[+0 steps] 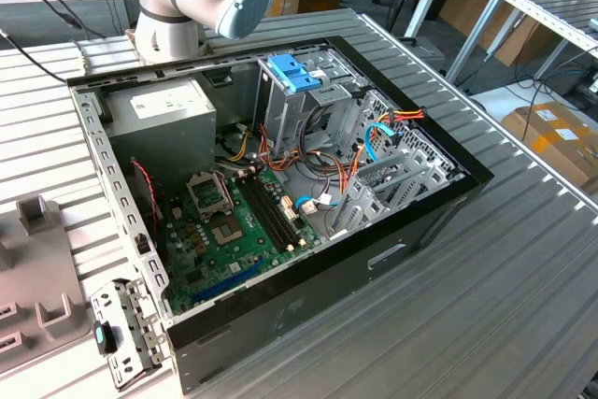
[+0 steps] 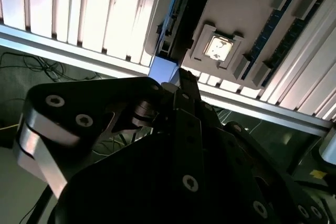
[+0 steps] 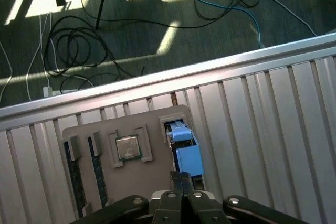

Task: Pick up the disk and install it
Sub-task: 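Pick up the disk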

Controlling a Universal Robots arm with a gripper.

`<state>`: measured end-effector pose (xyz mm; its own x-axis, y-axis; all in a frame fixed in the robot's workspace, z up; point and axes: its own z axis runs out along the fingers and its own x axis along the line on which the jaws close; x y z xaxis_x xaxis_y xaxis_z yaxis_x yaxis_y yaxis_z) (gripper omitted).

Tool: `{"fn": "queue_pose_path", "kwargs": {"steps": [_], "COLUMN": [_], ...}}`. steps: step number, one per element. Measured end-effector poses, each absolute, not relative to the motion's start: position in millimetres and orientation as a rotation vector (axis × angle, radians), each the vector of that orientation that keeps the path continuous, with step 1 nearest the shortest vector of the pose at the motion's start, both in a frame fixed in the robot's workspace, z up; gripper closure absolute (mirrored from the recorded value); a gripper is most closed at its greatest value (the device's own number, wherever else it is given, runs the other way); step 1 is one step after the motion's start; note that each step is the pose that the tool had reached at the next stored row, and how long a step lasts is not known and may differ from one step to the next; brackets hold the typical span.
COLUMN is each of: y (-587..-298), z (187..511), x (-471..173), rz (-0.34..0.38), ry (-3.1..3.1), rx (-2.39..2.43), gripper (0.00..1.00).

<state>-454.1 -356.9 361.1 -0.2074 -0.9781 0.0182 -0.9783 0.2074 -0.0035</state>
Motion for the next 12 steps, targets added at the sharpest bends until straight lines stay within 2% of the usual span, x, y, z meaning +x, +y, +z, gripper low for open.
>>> {"fn": "queue_pose_path", "kwargs": {"steps": [4, 12], "y": [-356.9, -356.9], "z": [360.3, 360.2], "x": [-454.1, -451.0], "rz": [0.057, 0.059], "ry": [-2.406, -2.403], "rx": [2.042, 2.048], "gripper": [0.89, 0.89]}}
